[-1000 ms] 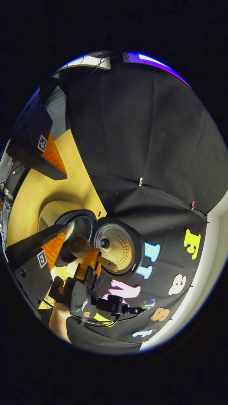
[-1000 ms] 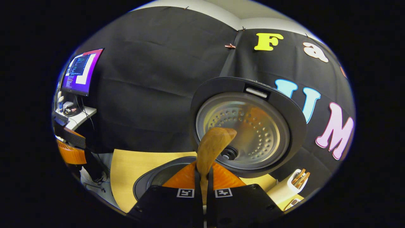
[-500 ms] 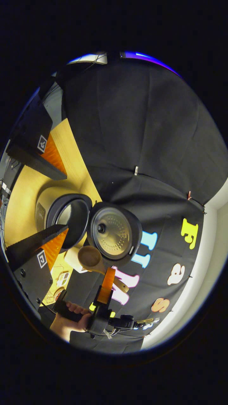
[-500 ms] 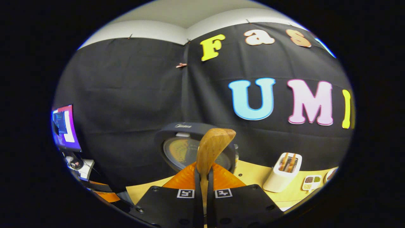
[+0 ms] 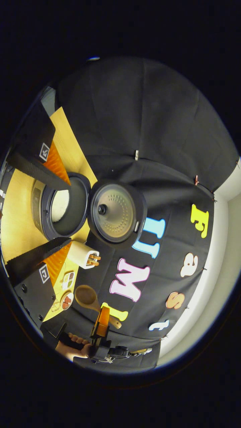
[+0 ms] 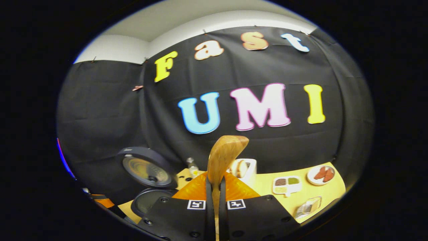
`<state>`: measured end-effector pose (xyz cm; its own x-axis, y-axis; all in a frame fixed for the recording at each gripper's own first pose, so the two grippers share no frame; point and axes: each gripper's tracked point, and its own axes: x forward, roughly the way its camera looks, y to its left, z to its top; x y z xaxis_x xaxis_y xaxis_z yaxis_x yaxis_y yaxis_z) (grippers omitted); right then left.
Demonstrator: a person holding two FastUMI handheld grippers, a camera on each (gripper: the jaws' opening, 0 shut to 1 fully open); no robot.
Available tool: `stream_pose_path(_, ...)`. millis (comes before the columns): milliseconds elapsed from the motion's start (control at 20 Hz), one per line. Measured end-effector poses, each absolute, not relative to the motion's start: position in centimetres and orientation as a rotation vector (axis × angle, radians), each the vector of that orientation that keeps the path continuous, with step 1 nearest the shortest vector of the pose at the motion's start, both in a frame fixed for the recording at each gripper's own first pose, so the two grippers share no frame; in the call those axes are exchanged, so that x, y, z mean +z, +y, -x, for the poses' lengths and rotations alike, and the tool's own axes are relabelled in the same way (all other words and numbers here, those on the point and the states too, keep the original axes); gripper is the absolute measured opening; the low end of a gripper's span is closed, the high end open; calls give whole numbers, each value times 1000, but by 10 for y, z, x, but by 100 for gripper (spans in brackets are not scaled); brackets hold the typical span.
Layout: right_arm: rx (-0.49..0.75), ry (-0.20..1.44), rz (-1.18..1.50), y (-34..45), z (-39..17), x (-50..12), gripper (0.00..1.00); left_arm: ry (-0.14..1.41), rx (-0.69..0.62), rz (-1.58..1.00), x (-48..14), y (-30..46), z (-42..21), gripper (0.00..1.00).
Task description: Close the left gripper, press the button to open the rice cooker; take a wooden spoon from the chopstick holder with the right hand, scoop a spoonful of rice and pour it into the rice cooker, then put the wooden spoon back into the chopstick holder.
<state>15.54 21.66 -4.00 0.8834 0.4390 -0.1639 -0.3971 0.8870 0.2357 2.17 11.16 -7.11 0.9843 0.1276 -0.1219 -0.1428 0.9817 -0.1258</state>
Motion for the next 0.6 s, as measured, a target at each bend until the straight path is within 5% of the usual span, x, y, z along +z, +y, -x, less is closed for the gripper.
stream_pose_path(600, -25, 317, -342, -17, -218, -125, 9, 141, 211, 69, -53, 82, -67, 95)
